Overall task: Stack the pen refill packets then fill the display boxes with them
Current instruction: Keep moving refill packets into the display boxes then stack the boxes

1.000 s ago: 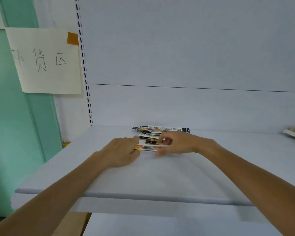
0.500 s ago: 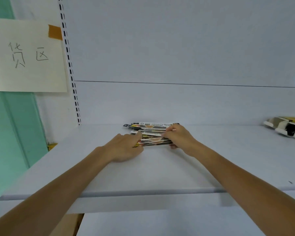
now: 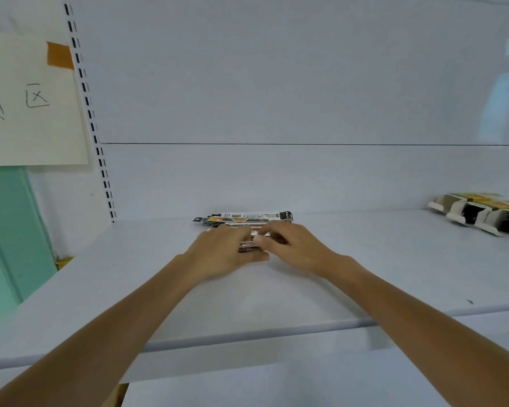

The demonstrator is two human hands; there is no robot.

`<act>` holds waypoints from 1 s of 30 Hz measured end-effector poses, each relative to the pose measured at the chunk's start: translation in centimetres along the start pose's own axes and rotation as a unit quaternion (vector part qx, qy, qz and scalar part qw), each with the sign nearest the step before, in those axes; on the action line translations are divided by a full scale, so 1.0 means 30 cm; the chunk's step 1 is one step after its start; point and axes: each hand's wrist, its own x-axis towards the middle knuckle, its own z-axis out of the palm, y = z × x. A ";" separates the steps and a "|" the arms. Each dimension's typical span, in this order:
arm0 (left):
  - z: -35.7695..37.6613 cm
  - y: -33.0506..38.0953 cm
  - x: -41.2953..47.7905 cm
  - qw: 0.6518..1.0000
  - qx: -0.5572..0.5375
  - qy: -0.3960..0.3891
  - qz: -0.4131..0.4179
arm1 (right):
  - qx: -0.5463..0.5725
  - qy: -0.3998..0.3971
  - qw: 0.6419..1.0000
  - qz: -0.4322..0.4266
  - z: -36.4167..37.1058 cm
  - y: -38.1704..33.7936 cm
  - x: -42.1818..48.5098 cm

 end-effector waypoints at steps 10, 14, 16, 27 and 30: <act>0.061 0.171 0.094 0.989 -0.032 0.054 0.136 | 0.061 0.112 0.989 0.071 -0.131 0.157 -0.082; 0.120 0.328 0.178 0.983 -0.001 0.049 0.179 | 0.073 0.182 0.970 0.144 -0.258 0.245 -0.179; 0.147 0.428 0.246 0.981 0.023 0.050 0.185 | 0.084 0.204 0.955 0.197 -0.366 0.305 -0.249; 0.313 1.164 0.542 0.965 -0.031 0.027 0.260 | -0.120 0.247 0.880 0.387 -1.037 0.893 -0.858; 0.373 1.395 0.594 0.956 -0.063 0.015 0.286 | -0.218 0.185 0.874 0.393 -1.122 1.021 -1.009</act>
